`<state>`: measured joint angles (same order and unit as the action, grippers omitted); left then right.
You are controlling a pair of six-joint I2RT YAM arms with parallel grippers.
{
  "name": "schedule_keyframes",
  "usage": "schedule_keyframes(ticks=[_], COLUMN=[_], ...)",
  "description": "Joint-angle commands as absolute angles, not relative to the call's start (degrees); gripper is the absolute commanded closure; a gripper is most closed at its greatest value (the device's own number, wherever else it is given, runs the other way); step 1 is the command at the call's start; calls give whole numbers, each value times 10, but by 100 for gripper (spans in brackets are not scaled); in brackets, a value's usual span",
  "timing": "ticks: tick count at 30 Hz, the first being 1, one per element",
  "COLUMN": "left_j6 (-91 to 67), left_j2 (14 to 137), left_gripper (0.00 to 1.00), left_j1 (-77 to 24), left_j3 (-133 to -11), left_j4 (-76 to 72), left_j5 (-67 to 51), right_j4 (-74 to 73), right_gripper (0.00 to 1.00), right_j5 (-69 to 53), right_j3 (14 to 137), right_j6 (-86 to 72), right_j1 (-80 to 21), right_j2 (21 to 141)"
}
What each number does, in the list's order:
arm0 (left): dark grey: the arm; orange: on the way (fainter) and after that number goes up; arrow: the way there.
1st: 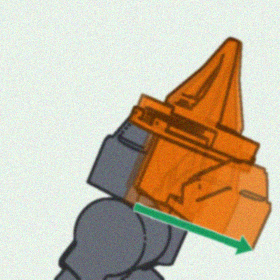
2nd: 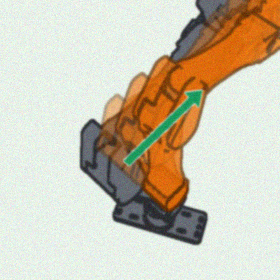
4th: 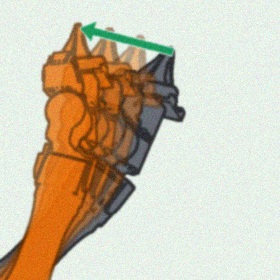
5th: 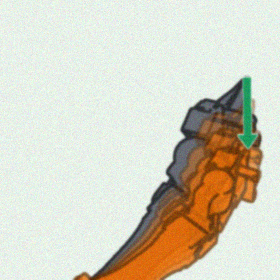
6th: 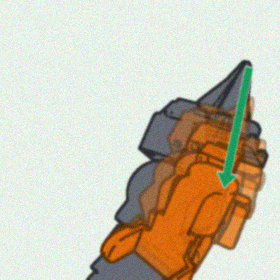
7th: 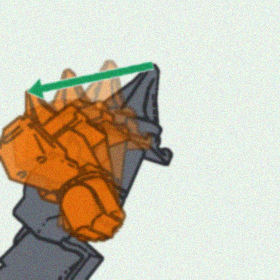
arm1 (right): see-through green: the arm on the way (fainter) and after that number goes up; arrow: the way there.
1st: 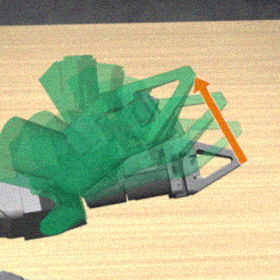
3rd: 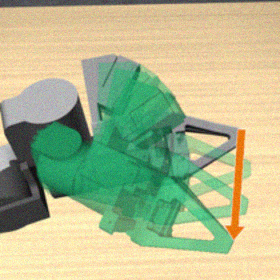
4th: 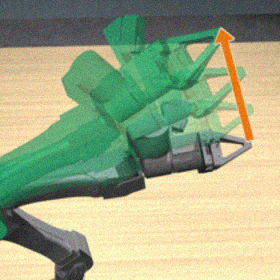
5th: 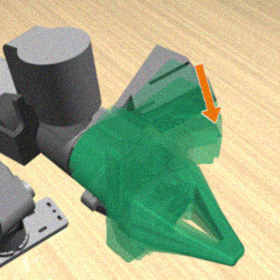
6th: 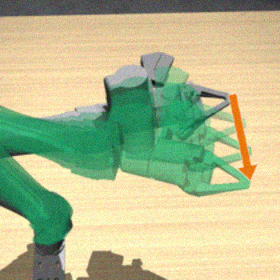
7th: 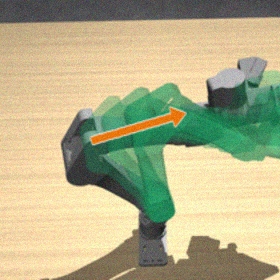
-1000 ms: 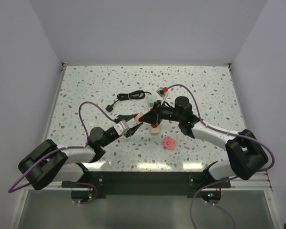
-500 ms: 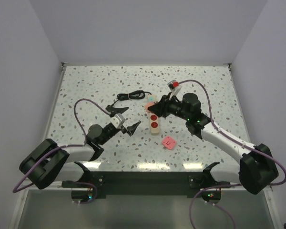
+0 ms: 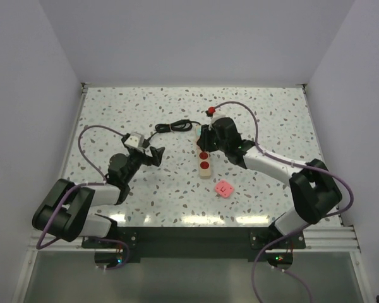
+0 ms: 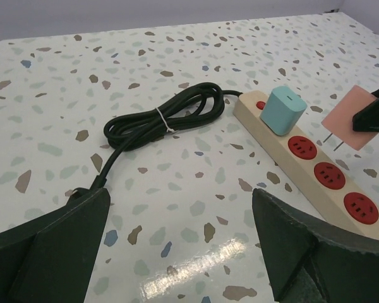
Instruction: Insert the plug
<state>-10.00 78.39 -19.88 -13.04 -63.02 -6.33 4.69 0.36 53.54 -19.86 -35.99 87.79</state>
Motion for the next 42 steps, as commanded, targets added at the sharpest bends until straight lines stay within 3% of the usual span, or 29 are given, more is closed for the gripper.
schedule_keyframes(ticks=[1,15,42], left_j6=[-132,-137,-139], left_j2=[786,810,809], left_gripper=[0,0,0], left_j1=[-180,-164,-163], left_j3=[-147,-158,-149], left_j4=[-624,-626,-640], left_j5=[-65,-93,-105], right_j4=[18,-40,-69], right_gripper=[100,100,100], right_j5=[83,170,216], right_j3=[592,673,697], right_j6=[-182,-187,-185], right_j1=[-364,-385,-408], right_j2=[908,1013,1053])
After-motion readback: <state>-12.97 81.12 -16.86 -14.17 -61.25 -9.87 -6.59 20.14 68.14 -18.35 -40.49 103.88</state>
